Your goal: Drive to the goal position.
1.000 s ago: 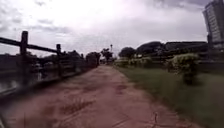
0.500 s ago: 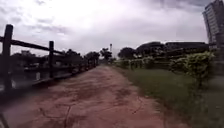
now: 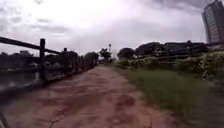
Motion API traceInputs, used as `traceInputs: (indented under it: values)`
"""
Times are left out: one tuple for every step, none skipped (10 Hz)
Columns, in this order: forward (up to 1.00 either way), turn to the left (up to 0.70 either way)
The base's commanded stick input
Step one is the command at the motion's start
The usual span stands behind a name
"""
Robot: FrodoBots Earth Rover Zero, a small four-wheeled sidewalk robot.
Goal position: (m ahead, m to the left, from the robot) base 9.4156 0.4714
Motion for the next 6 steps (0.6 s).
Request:
traceInputs:
  values:
    - [1.0, 0.0]
    - [1.0, 0.0]
    - [1.0, 0.0]
    - [1.0, 0.0]
    - [1.0, 0.0]
    - [1.0, 0.0]
